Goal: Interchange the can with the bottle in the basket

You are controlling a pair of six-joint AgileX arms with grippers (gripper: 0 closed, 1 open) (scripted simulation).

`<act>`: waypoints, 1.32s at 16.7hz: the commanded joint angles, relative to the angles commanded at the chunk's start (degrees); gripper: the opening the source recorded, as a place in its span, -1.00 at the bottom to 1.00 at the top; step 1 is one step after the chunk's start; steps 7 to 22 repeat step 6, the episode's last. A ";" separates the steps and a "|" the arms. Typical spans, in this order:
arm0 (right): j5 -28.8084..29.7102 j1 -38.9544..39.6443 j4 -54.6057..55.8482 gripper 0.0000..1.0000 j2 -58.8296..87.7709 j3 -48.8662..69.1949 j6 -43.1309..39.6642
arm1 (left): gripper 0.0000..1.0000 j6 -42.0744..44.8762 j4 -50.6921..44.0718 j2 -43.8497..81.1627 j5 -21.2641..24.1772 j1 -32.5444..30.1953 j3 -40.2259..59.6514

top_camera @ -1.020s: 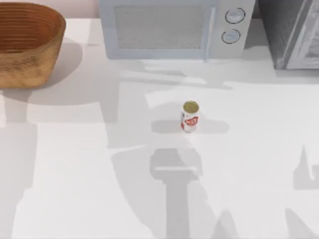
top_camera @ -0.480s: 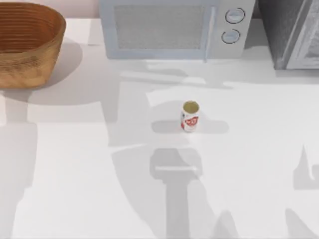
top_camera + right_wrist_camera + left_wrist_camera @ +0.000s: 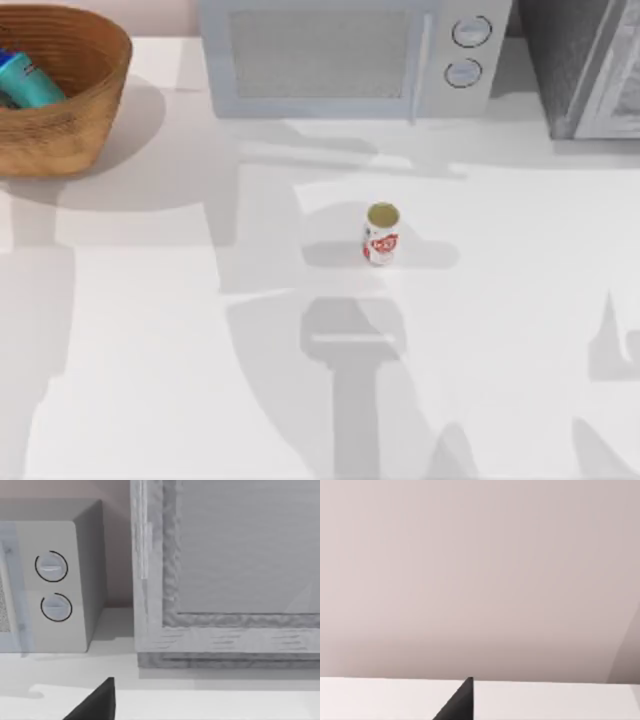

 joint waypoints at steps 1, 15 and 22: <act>0.00 0.00 0.00 1.00 0.00 0.00 0.00 | 1.00 0.00 0.00 0.00 0.00 0.00 0.00; 0.00 0.00 0.00 1.00 0.00 0.00 0.00 | 1.00 0.00 0.00 0.00 0.00 0.00 0.00; 0.00 0.00 0.00 1.00 0.00 0.00 0.00 | 1.00 0.00 0.00 0.00 0.00 0.00 0.00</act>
